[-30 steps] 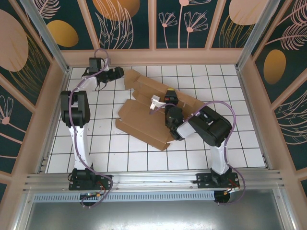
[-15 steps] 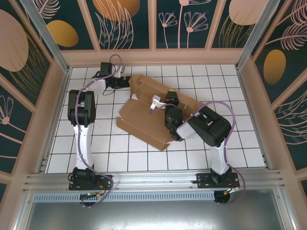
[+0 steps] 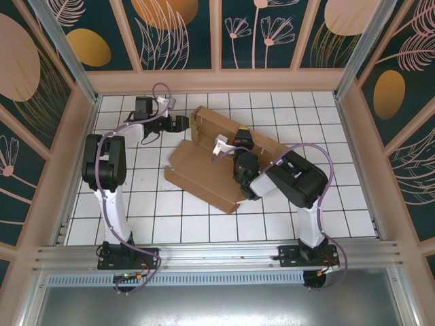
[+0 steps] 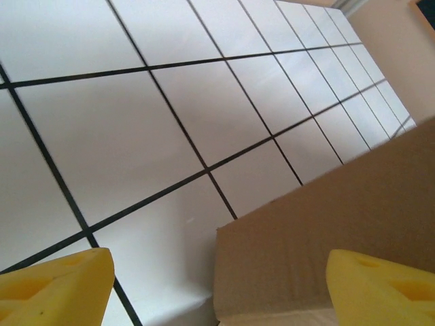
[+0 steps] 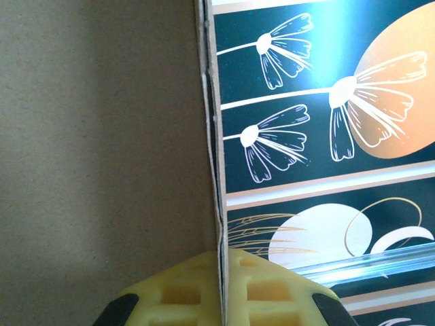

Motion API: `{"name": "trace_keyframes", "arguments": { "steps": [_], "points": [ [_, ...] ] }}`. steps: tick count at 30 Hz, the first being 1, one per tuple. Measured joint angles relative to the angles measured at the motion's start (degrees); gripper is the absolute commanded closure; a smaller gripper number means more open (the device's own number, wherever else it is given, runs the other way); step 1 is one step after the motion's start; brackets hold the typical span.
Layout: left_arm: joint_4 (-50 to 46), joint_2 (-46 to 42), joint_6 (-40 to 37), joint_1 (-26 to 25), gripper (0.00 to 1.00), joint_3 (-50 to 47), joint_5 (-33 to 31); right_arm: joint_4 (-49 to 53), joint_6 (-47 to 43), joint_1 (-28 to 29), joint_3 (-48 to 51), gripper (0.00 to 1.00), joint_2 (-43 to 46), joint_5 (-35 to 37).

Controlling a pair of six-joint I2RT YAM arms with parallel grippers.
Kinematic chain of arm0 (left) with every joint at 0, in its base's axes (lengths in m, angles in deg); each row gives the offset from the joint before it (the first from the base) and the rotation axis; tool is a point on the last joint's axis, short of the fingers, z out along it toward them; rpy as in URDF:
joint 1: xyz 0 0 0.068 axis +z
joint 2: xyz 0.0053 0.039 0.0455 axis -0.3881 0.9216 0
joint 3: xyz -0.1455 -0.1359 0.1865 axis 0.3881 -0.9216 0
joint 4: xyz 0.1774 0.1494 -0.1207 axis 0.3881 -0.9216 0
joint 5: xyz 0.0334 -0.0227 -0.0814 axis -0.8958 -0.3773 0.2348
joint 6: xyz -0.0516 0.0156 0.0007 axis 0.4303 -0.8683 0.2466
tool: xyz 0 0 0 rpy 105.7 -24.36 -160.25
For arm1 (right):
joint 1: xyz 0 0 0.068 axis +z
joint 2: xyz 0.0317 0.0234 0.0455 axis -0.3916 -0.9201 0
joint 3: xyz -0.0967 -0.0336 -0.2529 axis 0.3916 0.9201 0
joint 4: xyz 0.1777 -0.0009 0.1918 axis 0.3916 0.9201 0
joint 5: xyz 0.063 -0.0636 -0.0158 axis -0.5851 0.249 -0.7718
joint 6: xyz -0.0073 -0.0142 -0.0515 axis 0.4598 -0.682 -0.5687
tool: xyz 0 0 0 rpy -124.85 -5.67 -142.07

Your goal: Fold the paper box

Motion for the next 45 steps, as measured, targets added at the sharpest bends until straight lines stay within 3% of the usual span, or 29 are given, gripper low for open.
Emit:
{"name": "trace_keyframes", "arguments": {
  "steps": [17,31,37,45],
  "points": [
    [-1.0,-0.2,-12.5,-0.5,0.18,-1.4,5.4,1.4,2.6,-0.5,0.0,1.0,0.0,-0.4],
    [-3.2,-0.4,-17.3,-2.2,0.34,-1.4,5.3,1.6,3.3,-0.5,0.0,1.0,0.0,-0.6],
    [-5.1,-0.9,-18.8,-4.2,0.37,-1.2,3.0,2.4,4.0,-0.5,0.0,1.0,0.3,-0.6],
    [-5.5,-2.3,-17.9,-5.4,0.49,-0.9,-0.3,5.9,5.6,-0.2,-0.4,1.0,1.7,-0.6]
  ]
}}
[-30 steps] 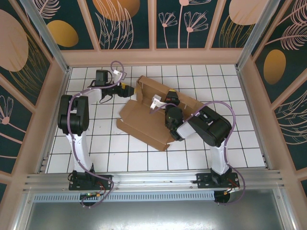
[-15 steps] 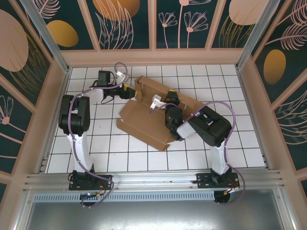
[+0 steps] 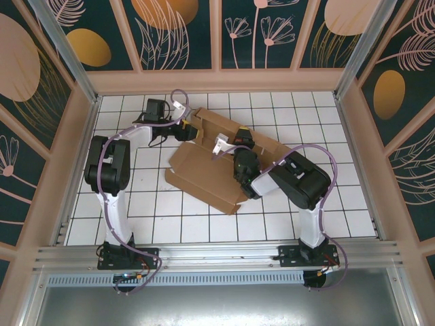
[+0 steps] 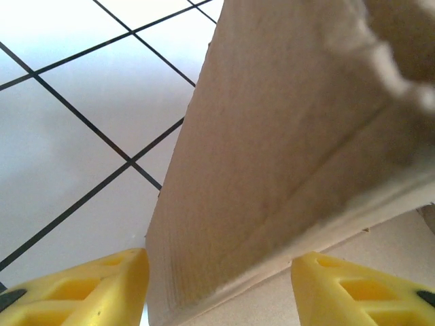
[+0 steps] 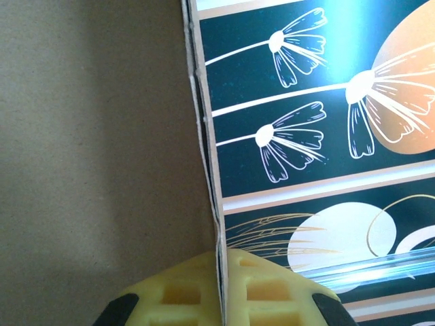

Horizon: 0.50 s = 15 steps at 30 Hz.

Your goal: Fold the paper box

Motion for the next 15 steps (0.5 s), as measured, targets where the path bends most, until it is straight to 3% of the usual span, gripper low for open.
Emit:
{"name": "trace_keyframes", "arguments": {
  "steps": [9,15],
  "points": [
    [-0.4,0.0,0.4,-1.8,0.48,0.5,-0.9,2.8,1.7,0.3,-1.0,1.0,0.4,0.4],
    [-1.0,-0.1,0.2,-2.2,0.54,0.5,-2.0,4.4,3.0,0.3,-1.2,1.0,0.9,0.7]
  ]
}}
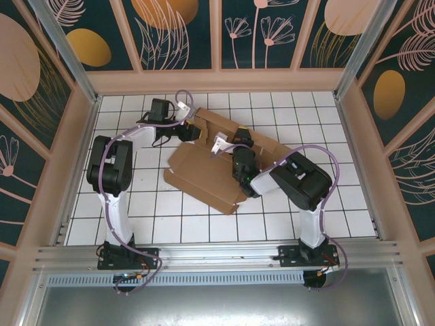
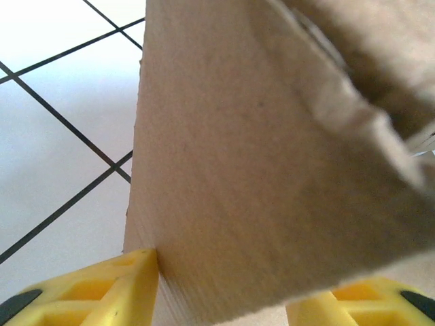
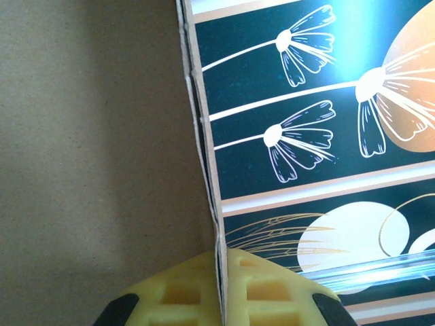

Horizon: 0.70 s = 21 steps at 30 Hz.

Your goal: Fold the paper box

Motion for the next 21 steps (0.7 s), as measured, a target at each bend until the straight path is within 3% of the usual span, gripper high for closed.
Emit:
{"name": "trace_keyframes", "arguments": {
  "steps": [5,12,19,21],
  "points": [
    [-0.7,-0.3,-0.7,-0.3,0.52,0.0,-0.6,0.7,0.9,0.0,-0.1,1.0,0.1,0.4],
    [-0.9,-0.6,-1.7,-0.4,0.75,0.0,-2.6,1.4,1.5,0.0,-0.2,1.0,0.1,1.3],
    [-0.8,-0.6,-1.5,-0.8,0.74,0.0,-4.3,2.1,2.2,0.0,-0.4,1.0,0.1,2.0],
    [-0.4,-0.6,-1.2,-1.2,0.63,0.0,-5.0,2.3,2.4,0.0,-0.4,1.0,0.1,2.2]
  ]
}}
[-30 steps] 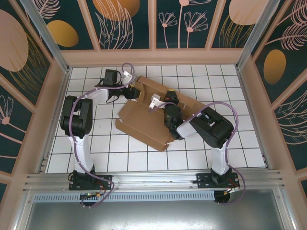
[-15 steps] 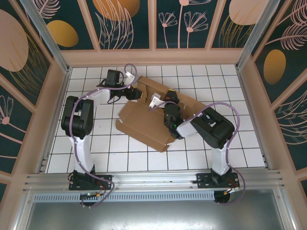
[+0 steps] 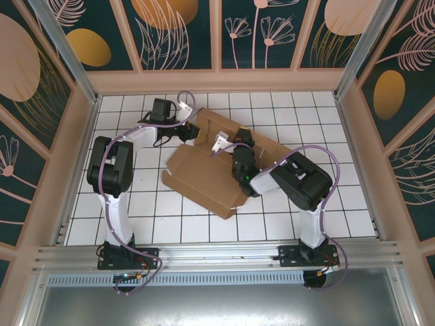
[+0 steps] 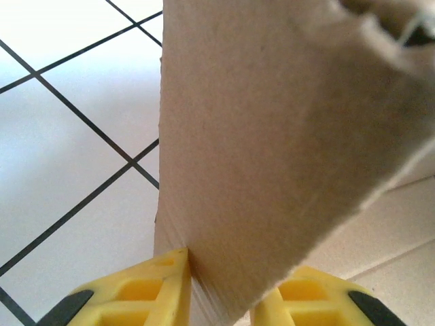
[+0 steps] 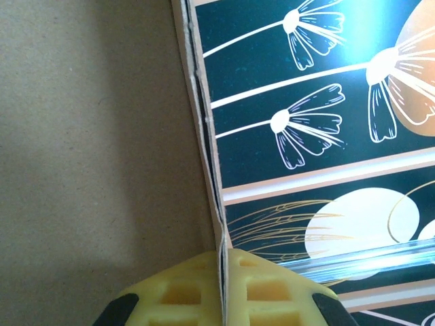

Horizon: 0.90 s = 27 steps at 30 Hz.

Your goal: Fold the paper box

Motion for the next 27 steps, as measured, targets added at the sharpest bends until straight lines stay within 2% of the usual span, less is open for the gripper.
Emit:
{"name": "trace_keyframes", "arguments": {
  "steps": [4,17,21,25,27],
  "points": [
    [1.2,0.0,1.4,-1.0,0.65,0.0,-1.8,0.3,0.2,0.1,-0.2,1.0,0.0,0.6],
    [5.2,0.1,5.2,-1.4,0.98,-0.6,-6.4,1.0,0.2,0.3,-0.7,1.0,0.0,2.7],
    [8.3,0.1,5.2,-1.6,1.0,-2.8,-6.6,1.4,1.9,0.9,-0.8,0.62,0.2,2.7],
    [10.9,0.0,5.1,-2.8,1.0,-4.2,-5.5,6.3,6.5,3.2,-0.9,0.35,2.3,-0.2],
    [11.2,0.0,5.2,-3.5,1.0,-4.4,-5.3,13.8,11.8,4.5,-1.0,0.21,5.5,-2.8]
  ]
}}
